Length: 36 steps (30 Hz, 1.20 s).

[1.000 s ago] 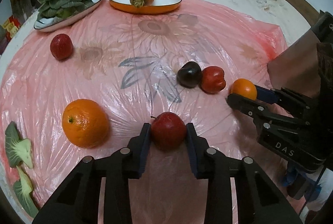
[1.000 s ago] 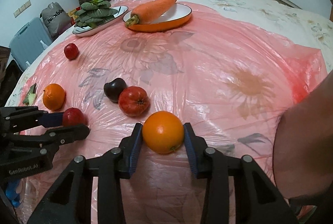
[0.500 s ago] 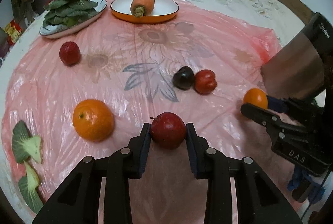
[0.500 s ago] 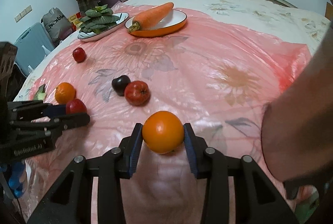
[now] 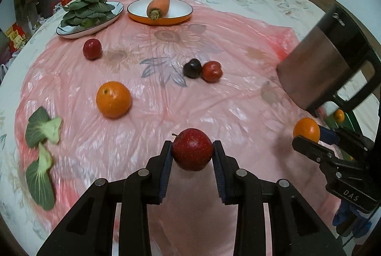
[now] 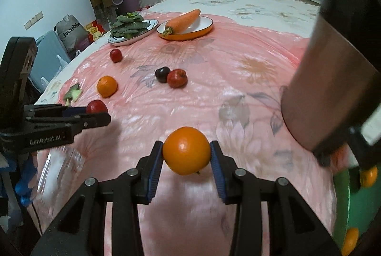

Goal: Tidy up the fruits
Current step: 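Carry the apple and orange over the green box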

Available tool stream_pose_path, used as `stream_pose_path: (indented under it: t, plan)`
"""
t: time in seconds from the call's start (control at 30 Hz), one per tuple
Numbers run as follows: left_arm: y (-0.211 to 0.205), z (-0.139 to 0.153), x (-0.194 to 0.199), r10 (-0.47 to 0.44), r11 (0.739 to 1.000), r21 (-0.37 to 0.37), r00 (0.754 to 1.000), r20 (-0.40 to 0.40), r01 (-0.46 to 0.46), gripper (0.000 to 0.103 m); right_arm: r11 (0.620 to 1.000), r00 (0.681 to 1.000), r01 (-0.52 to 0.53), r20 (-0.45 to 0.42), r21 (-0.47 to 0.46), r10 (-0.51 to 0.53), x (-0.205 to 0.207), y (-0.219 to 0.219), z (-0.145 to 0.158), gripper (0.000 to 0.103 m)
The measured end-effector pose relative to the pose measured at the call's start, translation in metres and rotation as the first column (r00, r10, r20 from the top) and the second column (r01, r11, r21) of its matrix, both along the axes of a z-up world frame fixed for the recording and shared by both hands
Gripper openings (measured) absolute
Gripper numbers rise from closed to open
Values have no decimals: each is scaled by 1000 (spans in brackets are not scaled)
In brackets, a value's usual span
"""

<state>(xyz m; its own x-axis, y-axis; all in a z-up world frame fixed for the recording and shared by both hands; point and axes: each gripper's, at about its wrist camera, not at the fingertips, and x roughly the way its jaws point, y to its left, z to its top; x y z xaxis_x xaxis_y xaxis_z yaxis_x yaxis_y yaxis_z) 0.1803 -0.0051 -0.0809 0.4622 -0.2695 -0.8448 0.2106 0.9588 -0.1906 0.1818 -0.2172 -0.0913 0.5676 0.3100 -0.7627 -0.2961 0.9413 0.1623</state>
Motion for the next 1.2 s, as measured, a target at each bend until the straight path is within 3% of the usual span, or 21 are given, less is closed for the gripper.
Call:
stream_pose_path:
  t: [0.27,0.6,0.87,1.2]
  plan:
    - [-25,17,-42,-58,998,-4,998,15,58,28,997,998,69,10,14,-69,-58,-37,11,40]
    - [-99,36,-86,-185,983,-18,983,23,185,28,979,979,203,29,6,-204,-117,-118,19,40]
    - [-181,54,-113,-343,939,0,939,36,343,29,943,942,333,43,20,-333,-149,-194,18,40]
    - [-282,59,-133,-501,866,7,865,28,501,28,880,878,474,64,35,-475,-169,-284,18,40]
